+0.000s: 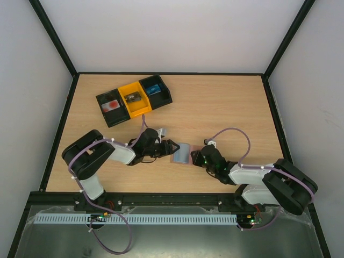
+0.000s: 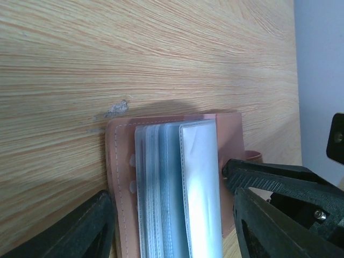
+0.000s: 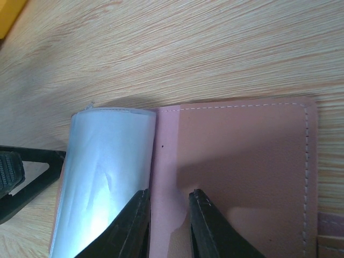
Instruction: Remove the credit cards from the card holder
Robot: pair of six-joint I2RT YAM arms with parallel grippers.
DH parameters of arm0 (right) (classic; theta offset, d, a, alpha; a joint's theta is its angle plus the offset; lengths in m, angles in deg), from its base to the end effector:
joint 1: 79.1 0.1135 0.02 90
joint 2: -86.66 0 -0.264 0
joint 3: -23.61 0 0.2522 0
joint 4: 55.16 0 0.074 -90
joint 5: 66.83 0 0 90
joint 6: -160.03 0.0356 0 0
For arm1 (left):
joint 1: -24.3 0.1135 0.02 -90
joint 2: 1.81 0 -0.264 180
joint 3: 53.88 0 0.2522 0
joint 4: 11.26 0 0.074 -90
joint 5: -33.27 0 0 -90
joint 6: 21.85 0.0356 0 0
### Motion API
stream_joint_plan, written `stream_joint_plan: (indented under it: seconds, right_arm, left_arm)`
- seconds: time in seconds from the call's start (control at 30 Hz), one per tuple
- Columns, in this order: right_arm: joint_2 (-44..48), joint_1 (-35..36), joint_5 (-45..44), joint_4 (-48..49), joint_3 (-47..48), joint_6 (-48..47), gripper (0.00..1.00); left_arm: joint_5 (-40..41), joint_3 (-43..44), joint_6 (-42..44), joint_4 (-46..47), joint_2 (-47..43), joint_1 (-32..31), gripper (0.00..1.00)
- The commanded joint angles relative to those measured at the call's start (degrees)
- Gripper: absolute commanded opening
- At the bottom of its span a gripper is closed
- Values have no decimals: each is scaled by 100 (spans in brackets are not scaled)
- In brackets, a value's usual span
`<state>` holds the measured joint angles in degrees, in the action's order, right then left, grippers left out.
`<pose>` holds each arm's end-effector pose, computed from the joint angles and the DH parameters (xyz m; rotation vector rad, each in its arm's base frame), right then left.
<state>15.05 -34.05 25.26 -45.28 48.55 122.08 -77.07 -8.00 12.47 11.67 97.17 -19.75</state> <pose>0.1386 0.1407 0.1149 0.1242 2.3888 0.9268 0.2109 -0.2213 0.1186 0.0033 2.3983 -1.3253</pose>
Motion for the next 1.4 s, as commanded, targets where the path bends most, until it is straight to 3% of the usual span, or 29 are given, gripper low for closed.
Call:
stream_joint_plan:
  seconds: [0.0,0.37,0.73,1.37]
  right_arm:
    - [-68,-32,-221,-547,-281,116,22]
    - [77,-37,-209,-379,-428,212,22]
    - [66,-35,-103,-233,-455,191,22]
    - [744,2,1106,52,-334,-76,29]
  left_arm:
    - [-199,-34,-188,11,261,-37,62]
    - [-634,-114,-517,661,233,-164,44]
    - [-552,-180,-402,535,7,-182,3]
    - [-222,-685,-193,-111,-833,-191,3]
